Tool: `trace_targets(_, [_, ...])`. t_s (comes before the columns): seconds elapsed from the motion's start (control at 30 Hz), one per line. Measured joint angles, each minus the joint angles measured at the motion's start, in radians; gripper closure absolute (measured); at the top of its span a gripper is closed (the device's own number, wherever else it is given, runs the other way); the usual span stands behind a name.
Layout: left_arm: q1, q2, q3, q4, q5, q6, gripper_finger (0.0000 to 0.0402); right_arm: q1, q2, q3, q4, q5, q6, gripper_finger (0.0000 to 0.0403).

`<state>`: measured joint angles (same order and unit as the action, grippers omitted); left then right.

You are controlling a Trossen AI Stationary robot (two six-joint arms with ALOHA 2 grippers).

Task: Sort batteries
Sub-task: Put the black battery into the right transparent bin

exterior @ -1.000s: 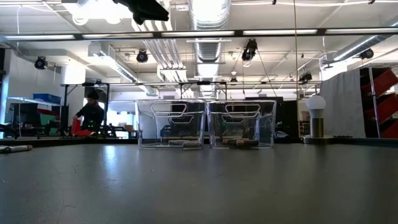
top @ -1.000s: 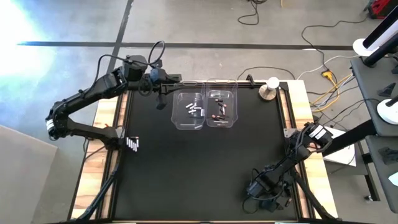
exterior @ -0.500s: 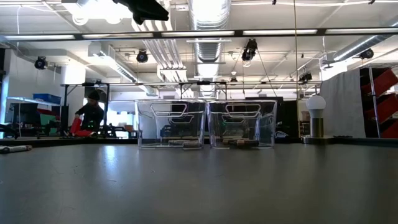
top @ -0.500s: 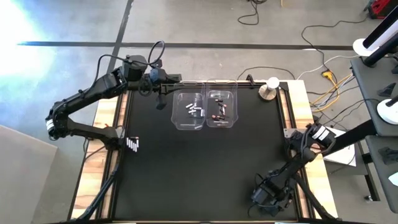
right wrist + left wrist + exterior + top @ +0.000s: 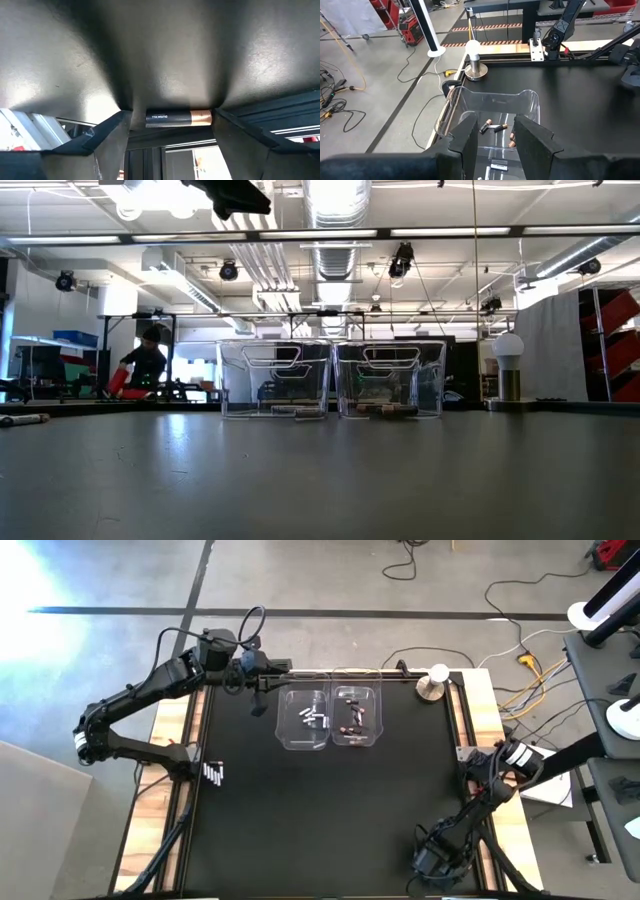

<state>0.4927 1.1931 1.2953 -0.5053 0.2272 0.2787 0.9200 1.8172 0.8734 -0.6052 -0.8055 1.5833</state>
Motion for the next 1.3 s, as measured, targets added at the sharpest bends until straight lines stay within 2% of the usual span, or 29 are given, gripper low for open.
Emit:
trace_targets(0.9, [0.0, -0.013, 0.0, -0.028, -0.003, -0.007, 0.0294, 0.024, 0.043, -0.002, 0.012, -0.009, 0.008, 0.0203])
trace_targets(1.13, [0.0, -0.042, 0.0, -0.019, -0.004, 0.0, 0.0294, -0.009, 0.007, 0.003, -0.01, -0.003, 0.004, 0.0202])
trace_targets(1.3, [0.0, -0.051, 0.0, -0.001, -0.004, 0.004, 0.0294, -0.068, -0.034, 0.002, -0.1, 0.035, -0.007, 0.0204])
